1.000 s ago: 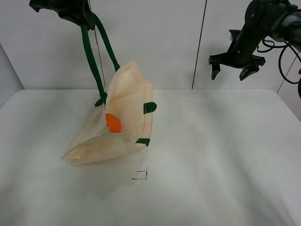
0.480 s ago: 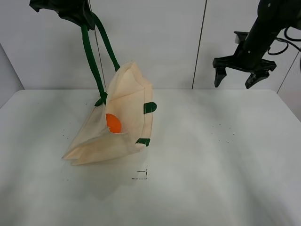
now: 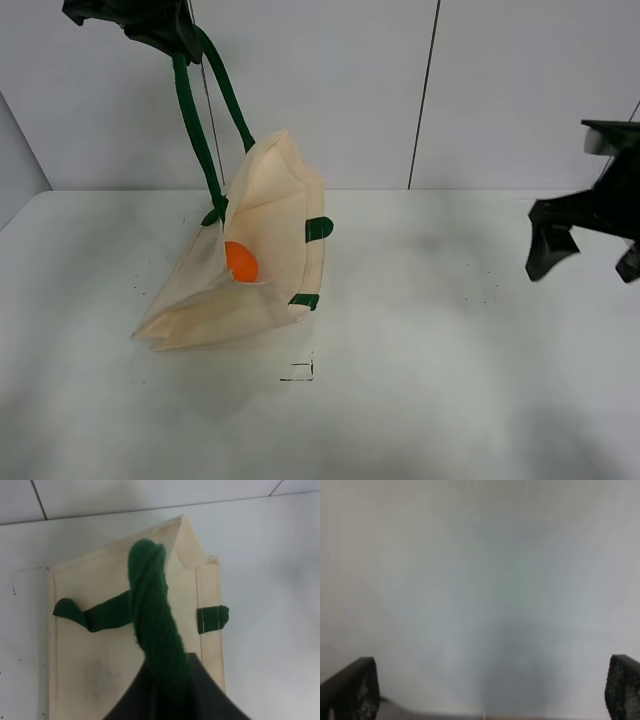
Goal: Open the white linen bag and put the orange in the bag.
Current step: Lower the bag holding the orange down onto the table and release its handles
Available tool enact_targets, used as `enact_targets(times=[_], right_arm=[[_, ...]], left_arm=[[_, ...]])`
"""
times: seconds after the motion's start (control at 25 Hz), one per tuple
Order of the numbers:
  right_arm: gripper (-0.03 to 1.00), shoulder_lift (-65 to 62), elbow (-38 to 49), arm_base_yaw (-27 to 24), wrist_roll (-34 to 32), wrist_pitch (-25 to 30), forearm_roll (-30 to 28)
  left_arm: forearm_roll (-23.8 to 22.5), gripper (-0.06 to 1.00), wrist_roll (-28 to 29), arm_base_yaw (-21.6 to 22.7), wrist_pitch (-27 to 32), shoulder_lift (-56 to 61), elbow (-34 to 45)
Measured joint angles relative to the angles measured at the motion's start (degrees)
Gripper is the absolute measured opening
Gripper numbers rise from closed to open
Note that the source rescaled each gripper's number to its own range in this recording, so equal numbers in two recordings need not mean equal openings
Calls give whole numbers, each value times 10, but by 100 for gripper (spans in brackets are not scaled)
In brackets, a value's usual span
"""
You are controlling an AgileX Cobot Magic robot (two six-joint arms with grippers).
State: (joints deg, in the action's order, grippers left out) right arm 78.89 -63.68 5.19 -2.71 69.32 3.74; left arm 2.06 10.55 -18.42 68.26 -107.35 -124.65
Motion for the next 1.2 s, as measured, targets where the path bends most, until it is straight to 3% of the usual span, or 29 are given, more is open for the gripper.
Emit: enact_targets(times=[0.24, 0.52, 0.84, 1.2], right_arm=[[100, -183, 183, 0, 1, -5, -4], [100, -412, 331, 0, 39, -93, -8], [100, -623, 350, 0, 50, -106, -13], [100, -718, 350, -19, 50, -105, -9]], left_arm=[[0, 0, 0, 0, 0, 0, 0], [0, 0, 0, 0, 0, 0, 0], [0, 0, -1, 0, 0, 0, 0], [0, 0, -1, 0, 0, 0, 0]])
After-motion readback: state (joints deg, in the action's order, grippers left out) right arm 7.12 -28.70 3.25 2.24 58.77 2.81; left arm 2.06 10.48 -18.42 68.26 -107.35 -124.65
